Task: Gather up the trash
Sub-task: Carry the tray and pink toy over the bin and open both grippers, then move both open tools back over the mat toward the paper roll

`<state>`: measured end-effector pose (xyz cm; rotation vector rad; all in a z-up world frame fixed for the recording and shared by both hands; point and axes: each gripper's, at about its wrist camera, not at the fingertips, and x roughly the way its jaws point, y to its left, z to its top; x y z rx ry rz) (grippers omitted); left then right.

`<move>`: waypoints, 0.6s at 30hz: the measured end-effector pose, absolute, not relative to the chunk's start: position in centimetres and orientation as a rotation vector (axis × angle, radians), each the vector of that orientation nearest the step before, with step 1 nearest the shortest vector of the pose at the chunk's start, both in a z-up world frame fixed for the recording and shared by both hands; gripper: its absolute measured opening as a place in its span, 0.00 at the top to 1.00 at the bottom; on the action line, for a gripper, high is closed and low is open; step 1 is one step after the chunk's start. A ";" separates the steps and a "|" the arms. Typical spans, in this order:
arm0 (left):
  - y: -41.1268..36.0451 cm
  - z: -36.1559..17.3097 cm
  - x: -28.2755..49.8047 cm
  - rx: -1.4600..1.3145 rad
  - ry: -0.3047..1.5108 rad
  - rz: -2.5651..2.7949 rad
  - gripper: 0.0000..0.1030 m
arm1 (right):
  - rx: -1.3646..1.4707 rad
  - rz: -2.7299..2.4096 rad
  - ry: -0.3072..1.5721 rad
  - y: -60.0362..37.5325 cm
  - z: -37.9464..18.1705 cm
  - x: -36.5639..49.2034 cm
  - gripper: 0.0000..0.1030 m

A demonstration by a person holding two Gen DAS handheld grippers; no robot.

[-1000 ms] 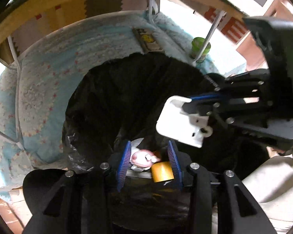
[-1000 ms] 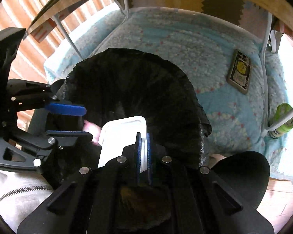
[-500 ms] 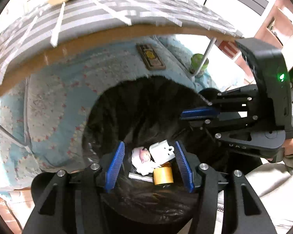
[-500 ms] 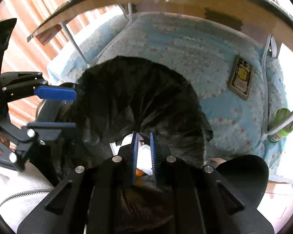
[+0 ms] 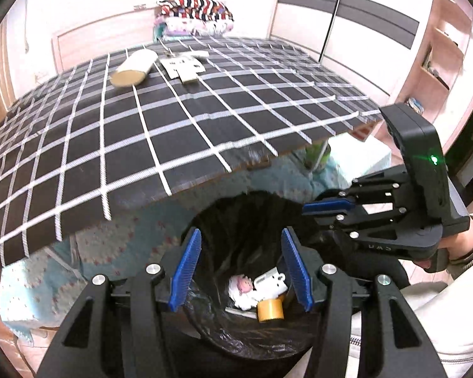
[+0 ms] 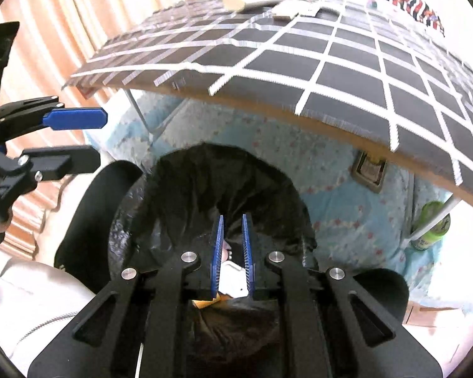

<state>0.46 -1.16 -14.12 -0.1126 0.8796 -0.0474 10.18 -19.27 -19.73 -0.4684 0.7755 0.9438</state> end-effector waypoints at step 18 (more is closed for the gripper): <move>1.9 -8.7 2.0 -0.097 0.755 0.026 0.50 | -0.454 0.973 0.632 -18.9 -13.7 9.5 0.87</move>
